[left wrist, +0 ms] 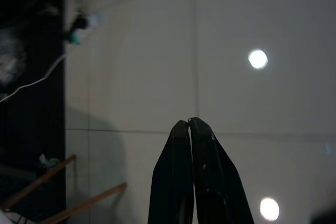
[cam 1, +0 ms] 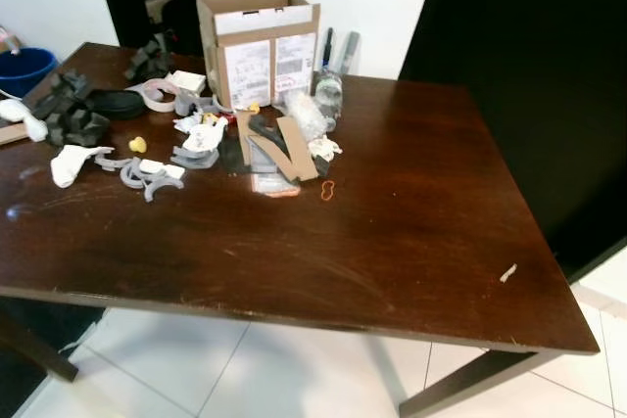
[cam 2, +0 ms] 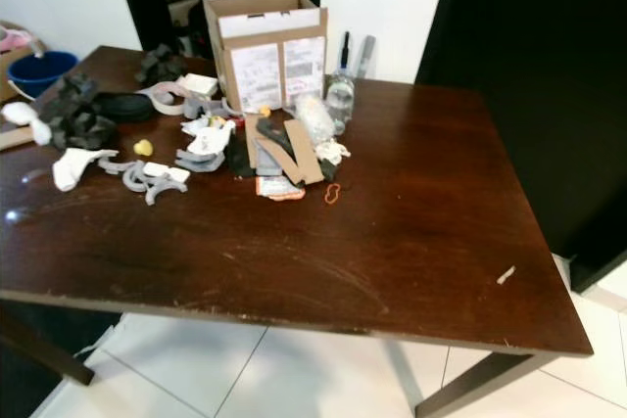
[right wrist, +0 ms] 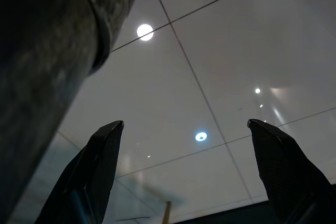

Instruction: Picking trash to rubbish bin

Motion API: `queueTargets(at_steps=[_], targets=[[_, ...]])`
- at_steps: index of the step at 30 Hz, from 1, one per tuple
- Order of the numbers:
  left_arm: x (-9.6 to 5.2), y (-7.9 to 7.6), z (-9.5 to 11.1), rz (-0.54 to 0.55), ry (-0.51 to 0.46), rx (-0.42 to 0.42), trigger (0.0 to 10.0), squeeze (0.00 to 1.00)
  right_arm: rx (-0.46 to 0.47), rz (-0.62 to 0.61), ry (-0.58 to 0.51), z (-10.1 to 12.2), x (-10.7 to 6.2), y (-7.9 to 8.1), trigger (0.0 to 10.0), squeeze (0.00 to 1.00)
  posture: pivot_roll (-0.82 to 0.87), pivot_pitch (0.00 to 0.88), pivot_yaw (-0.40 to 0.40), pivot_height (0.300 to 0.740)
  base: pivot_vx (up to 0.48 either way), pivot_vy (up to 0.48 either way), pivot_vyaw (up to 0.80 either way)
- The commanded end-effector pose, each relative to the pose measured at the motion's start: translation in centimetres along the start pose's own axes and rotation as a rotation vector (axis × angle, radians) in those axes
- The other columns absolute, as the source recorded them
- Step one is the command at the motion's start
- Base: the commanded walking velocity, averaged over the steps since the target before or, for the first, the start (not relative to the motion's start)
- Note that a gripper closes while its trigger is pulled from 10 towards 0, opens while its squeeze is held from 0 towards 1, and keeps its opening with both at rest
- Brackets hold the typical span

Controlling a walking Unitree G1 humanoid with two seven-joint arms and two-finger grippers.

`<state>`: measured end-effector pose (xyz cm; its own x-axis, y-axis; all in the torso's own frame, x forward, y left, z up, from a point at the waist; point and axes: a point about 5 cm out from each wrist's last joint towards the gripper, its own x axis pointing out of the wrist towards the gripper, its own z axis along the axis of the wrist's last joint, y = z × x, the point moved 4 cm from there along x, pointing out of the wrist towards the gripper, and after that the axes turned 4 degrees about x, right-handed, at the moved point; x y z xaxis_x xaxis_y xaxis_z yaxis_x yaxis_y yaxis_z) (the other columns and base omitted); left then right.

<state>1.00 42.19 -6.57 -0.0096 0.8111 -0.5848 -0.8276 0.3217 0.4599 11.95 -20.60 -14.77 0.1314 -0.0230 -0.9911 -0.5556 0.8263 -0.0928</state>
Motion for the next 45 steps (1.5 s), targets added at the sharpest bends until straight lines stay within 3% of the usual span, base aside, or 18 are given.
queueTargets(at_steps=[1,4,6,7,9,10,13,14,15,17,21,25,30,31,33,34,43,45], targets=[[0.7,2.6,3.4,0.098,-0.105,-0.097,10.0,0.00,-0.019,-0.011,0.024,-1.0,-0.1,-0.5,10.0,0.00,0.30,0.115,-0.077,0.740,0.000,0.000,0.00],[0.9,4.2,8.1,0.152,-0.259,-0.193,10.0,0.00,-0.028,-0.013,0.027,-1.2,-0.1,-0.7,10.0,0.00,0.32,0.123,-0.091,0.740,0.000,0.000,0.00],[0.3,5.0,13.3,0.175,-0.431,-0.263,10.0,0.00,-0.034,-0.016,0.028,-1.2,-0.1,-0.8,10.0,0.00,0.33,0.123,-0.093,0.740,0.000,0.000,0.00],[0.3,5.0,13.3,0.175,-0.431,-0.263,10.0,0.00,-0.034,-0.016,0.028,-1.2,-0.1,-0.8,10.0,0.00,0.33,0.123,-0.093,0.740,0.000,0.000,0.00],[-1.7,5.0,19.8,0.162,-0.646,-0.341,10.0,0.00,-0.039,-0.021,0.030,-1.4,-0.2,-1.1,10.0,0.00,0.33,0.124,-0.091,0.740,0.000,0.000,0.00],[-1.7,5.0,19.8,0.162,-0.646,-0.341,10.0,0.00,-0.039,-0.021,0.030,-1.4,-0.2,-1.1,10.0,0.00,0.33,0.124,-0.091,0.740,0.000,0.000,0.00],[-5.5,4.0,27.0,0.087,-0.900,-0.416,10.0,0.00,-0.037,-0.026,0.033,-1.6,-0.2,-1.3,10.0,0.00,0.32,0.127,-0.088,0.740,0.000,0.000,0.00],[-5.5,4.0,27.0,0.087,-0.900,-0.416,10.0,0.00,-0.037,-0.026,0.033,-1.6,-0.2,-1.3,10.0,0.00,0.32,0.127,-0.088,0.740,0.000,0.000,0.00],[-7.6,3.3,29.9,0.018,-1.006,-0.456,10.0,0.00,-0.035,-0.026,0.035,-1.7,-0.2,-1.3,10.0,0.00,0.31,0.126,-0.088,0.740,0.000,0.000,0.00],[-8.4,3.1,30.7,-0.008,-1.040,-0.468,10.0,0.00,-0.034,-0.026,0.036,-1.8,-0.2,-1.3,10.0,0.00,0.31,0.126,-0.088,0.740,0.000,0.000,0.00],[-13.4,0.5,35.2,-0.231,-1.225,-0.520,10.0,0.00,-0.029,-0.026,0.041,-2.1,-0.2,-1.3,10.0,0.00,0.30,0.130,-0.085,0.740,0.000,0.000,0.00],[-17.3,-2.5,37.4,-0.454,-1.312,-0.508,10.0,0.00,-0.027,-0.029,0.040,-2.0,-0.2,-1.3,10.0,0.00,0.29,0.139,-0.086,0.740,0.000,0.000,0.00],[-19.1,-6.4,37.9,-0.732,-1.290,-0.497,10.0,0.00,-0.033,-0.030,0.038,-1.8,-0.2,-1.2,10.0,0.00,0.29,0.162,-0.095,0.740,0.000,0.000,0.00],[-19.1,-7.5,37.9,-0.796,-1.260,-0.490,10.0,0.70,-0.035,-0.029,0.038,-1.7,-0.2,-1.1,10.0,0.00,0.27,0.181,-0.100,0.740,0.000,0.000,0.00],[-19.1,-7.5,37.9,-0.796,-1.260,-0.490,10.0,0.70,-0.035,-0.029,0.038,-1.7,-0.2,-1.1,10.0,0.00,0.27,0.181,-0.100,0.740,0.000,0.000,0.00],[-18.9,-9.7,37.6,-0.899,-1.207,-0.456,10.0,1.00,-0.039,-0.027,0.039,-1.7,-0.2,-1.0,10.0,0.00,0.26,0.199,-0.104,0.740,0.000,0.000,0.00],[-20.5,-14.0,37.3,-1.119,-1.134,-0.379,10.0,1.00,-0.028,-0.035,0.075,-3.9,-0.3,-1.4,10.0,0.00,0.19,0.239,-0.115,0.740,0.000,0.000,0.00],[-22.5,-15.1,38.0,-1.188,-1.159,-0.351,10.0,1.00,-0.009,-0.043,0.097,-5.3,-0.4,-1.7,10.0,0.00,0.18,0.236,-0.116,0.740,0.000,0.000,0.00]])
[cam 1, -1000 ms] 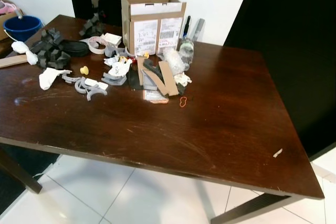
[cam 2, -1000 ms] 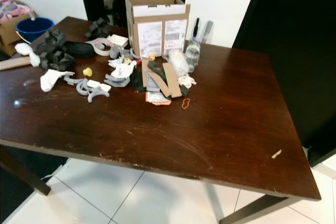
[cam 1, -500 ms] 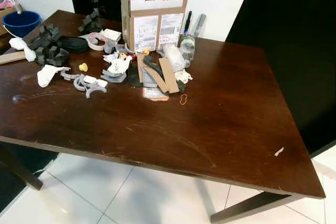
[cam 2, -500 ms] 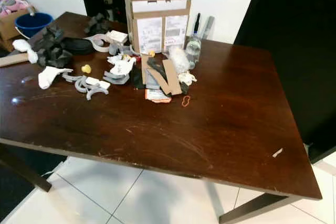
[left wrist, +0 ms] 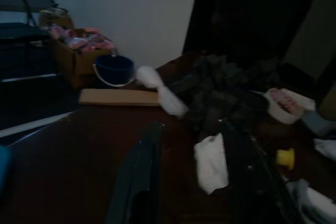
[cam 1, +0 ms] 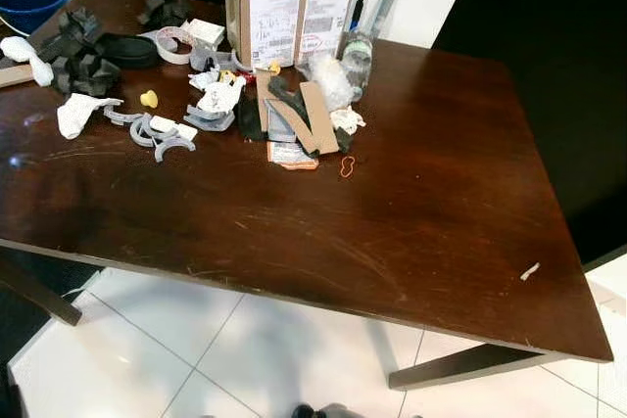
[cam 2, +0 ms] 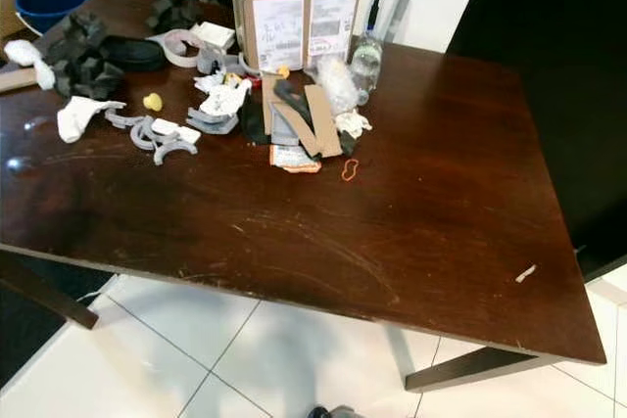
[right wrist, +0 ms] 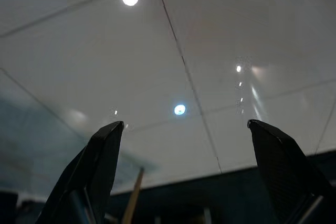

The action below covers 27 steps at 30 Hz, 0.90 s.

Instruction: Picking trash to rubbish bin

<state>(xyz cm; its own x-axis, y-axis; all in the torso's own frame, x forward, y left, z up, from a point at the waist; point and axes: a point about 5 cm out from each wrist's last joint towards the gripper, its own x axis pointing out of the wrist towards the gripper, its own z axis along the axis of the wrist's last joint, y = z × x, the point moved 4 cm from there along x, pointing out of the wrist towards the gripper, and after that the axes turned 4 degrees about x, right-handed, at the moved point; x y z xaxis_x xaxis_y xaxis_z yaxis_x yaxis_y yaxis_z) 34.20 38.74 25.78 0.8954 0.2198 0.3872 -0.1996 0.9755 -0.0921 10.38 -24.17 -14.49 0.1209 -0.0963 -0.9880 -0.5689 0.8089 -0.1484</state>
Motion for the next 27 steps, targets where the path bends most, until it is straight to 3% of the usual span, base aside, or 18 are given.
queueTargets(at_steps=[1,6,11,17,18,19,20,21,24,27], targets=[[0.6,-1.8,-0.7,-0.069,0.025,-0.023,10.0,1.00,0.019,0.011,0.051,-2.2,0.0,0.4,10.0,0.00,0.18,0.236,-0.116,0.740,0.000,0.000,0.00],[1.6,-3.4,0.2,-0.150,-0.006,-0.043,10.0,1.00,0.033,0.010,0.049,-2.3,0.0,0.2,10.0,0.00,0.19,0.226,-0.111,0.740,0.000,0.000,0.00],[2.2,-5.2,0.4,-0.230,0.011,-0.048,10.0,1.00,0.034,0.006,0.020,-1.0,-0.1,-0.4,10.0,0.00,0.21,0.215,-0.101,0.740,0.000,0.000,0.00],[2.2,-6.5,-0.1,-0.290,0.058,0.036,10.0,1.00,0.039,0.006,-0.007,0.3,-0.1,-0.5,10.0,0.00,0.21,0.206,-0.092,0.740,0.000,0.000,0.00],[2.1,-6.7,-0.5,-0.300,0.084,0.116,10.0,1.00,0.040,0.008,-0.010,0.5,-0.1,-0.3,10.0,0.00,0.22,0.200,-0.089,0.740,0.000,0.000,0.00],[2.1,-6.7,-0.5,-0.300,0.084,0.116,10.0,1.00,0.040,0.008,-0.010,0.5,-0.1,-0.3,10.0,0.00,0.22,0.200,-0.089,0.740,0.000,0.000,0.00],[1.6,-6.8,-0.9,-0.304,0.113,0.259,10.0,0.00,0.041,0.015,-0.017,1.0,0.0,0.1,10.0,0.00,0.23,0.191,-0.085,0.740,0.000,0.000,0.00],[1.5,-6.8,-0.9,-0.302,0.115,0.298,10.0,0.00,0.041,0.018,-0.020,1.2,0.0,0.3,10.0,0.00,0.23,0.187,-0.084,0.740,0.000,0.000,0.00],[1.3,-6.7,-0.7,-0.298,0.113,0.314,10.0,0.00,0.042,0.021,-0.021,1.3,0.0,0.5,10.0,0.00,0.23,0.187,-0.084,0.740,0.000,0.000,0.00],[1.1,-5.7,-0.2,-0.240,0.127,0.384,10.0,0.00,0.043,0.026,-0.027,1.8,0.1,0.9,10.0,0.00,0.26,0.164,-0.074,0.740,0.000,0.000,0.00]])
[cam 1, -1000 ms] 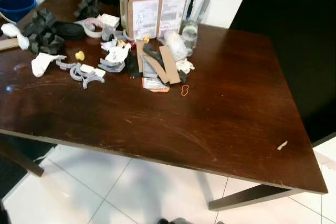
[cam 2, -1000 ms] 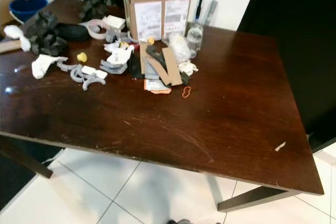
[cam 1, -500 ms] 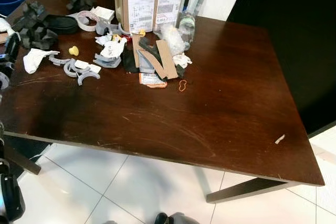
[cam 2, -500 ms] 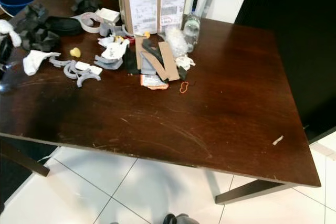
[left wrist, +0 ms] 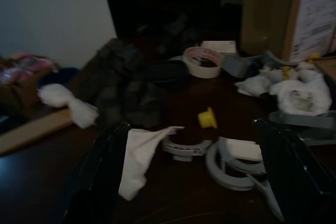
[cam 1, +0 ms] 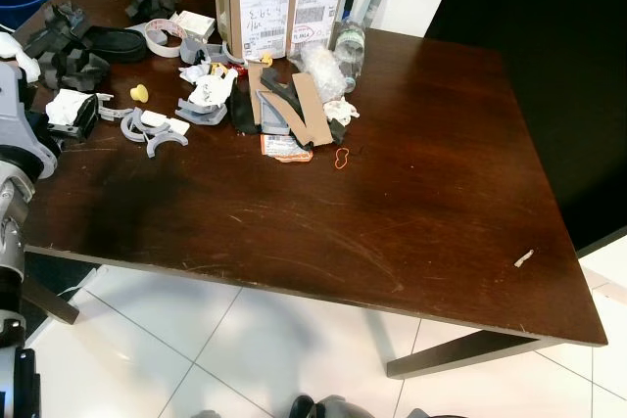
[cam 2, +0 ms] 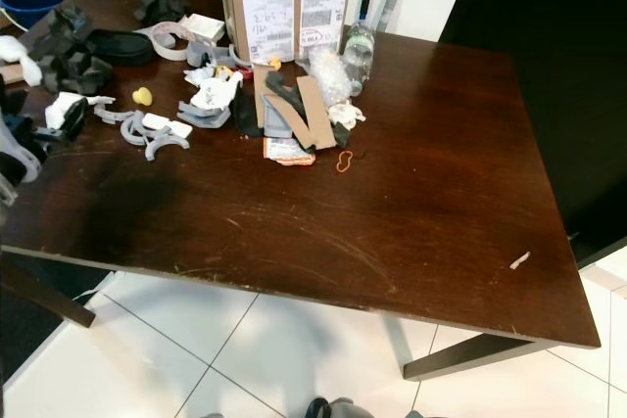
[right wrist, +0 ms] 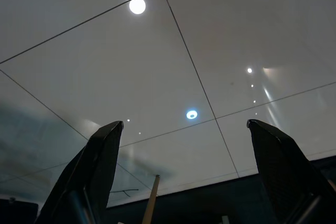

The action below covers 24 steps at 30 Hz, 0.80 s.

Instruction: Picking trash to rubbish bin

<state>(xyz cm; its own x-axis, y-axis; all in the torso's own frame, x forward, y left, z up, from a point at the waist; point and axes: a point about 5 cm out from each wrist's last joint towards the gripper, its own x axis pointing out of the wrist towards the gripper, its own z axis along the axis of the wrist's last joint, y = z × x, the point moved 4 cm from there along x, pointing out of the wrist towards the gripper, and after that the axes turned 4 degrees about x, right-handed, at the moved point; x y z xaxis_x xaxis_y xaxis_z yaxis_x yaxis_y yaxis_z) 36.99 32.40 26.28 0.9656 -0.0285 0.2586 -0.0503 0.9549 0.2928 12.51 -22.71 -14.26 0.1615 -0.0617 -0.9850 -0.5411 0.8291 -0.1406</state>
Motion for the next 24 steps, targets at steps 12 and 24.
queueTargets(at_steps=[12,24], targets=[[-1.4,2.9,1.1,0.122,0.040,0.154,10.0,0.00,0.367,-0.164,-0.160,3.2,-0.2,-1.3,10.0,0.00,0.28,0.114,-0.052,0.740,0.000,0.000,0.00],[-1.2,2.4,1.6,0.136,0.021,0.114,10.0,0.00,0.549,-0.220,-0.091,1.3,-0.4,-2.5,10.0,0.00,0.26,0.103,-0.050,0.740,0.000,0.000,0.00]])
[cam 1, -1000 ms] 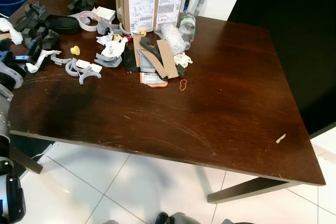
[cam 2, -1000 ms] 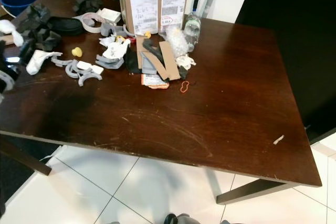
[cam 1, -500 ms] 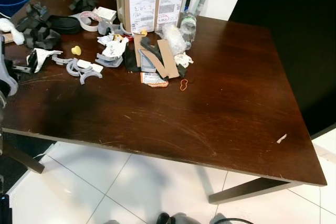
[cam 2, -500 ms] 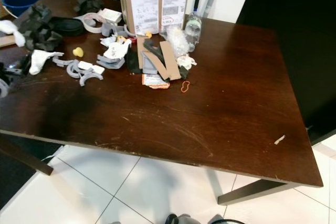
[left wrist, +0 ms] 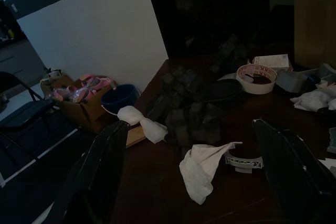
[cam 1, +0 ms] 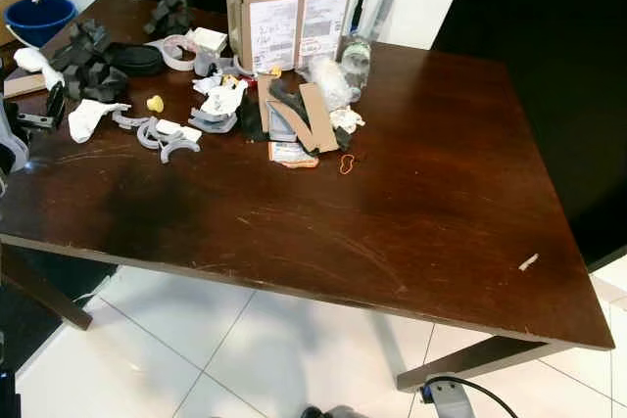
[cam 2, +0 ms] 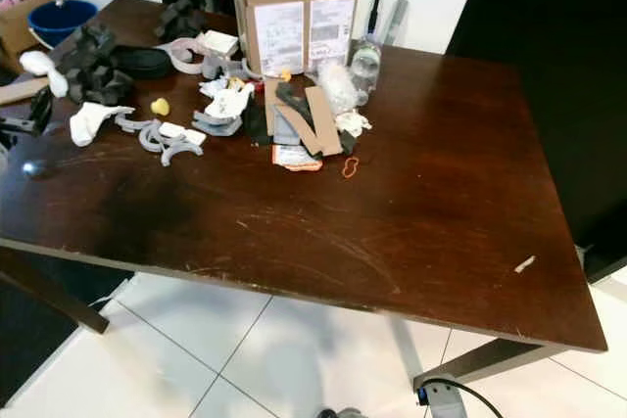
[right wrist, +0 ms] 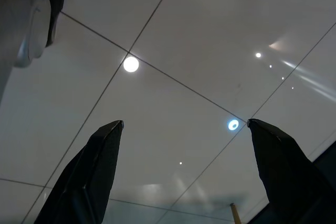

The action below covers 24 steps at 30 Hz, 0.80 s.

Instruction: Picking trash to rubbish bin

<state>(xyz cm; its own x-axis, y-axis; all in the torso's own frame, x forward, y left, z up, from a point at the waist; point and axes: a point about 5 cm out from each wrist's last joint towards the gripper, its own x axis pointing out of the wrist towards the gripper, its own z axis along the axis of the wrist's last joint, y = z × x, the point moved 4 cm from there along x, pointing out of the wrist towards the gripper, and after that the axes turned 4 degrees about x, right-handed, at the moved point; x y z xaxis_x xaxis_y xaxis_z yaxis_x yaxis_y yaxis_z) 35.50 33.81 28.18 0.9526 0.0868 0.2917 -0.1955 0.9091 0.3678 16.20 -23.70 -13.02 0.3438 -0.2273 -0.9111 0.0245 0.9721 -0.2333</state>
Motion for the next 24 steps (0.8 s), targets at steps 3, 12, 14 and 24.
queueTargets(at_steps=[3,12,14,24], targets=[[-0.3,0.6,-0.3,0.023,0.025,-0.012,10.0,0.00,-0.045,-0.004,0.042,-1.3,0.0,-0.2,10.0,0.00,0.26,0.103,-0.050,0.740,0.000,0.000,0.00],[-0.6,0.4,-0.4,0.026,0.030,-0.031,10.0,0.00,-0.103,0.038,0.045,-1.2,0.0,0.9,10.0,0.00,0.27,0.110,-0.053,0.740,0.185,0.000,0.00],[-0.6,0.4,-0.4,0.025,0.033,-0.028,10.0,0.00,-0.116,0.044,0.045,-1.2,0.0,1.1,10.0,0.00,0.27,0.110,-0.053,0.740,0.289,0.000,0.00],[-0.7,0.5,-0.5,0.024,0.038,-0.031,10.0,0.00,-0.153,0.074,0.058,-1.7,-0.1,1.7,10.0,0.00,0.27,0.111,-0.051,0.740,0.310,0.000,0.00]])
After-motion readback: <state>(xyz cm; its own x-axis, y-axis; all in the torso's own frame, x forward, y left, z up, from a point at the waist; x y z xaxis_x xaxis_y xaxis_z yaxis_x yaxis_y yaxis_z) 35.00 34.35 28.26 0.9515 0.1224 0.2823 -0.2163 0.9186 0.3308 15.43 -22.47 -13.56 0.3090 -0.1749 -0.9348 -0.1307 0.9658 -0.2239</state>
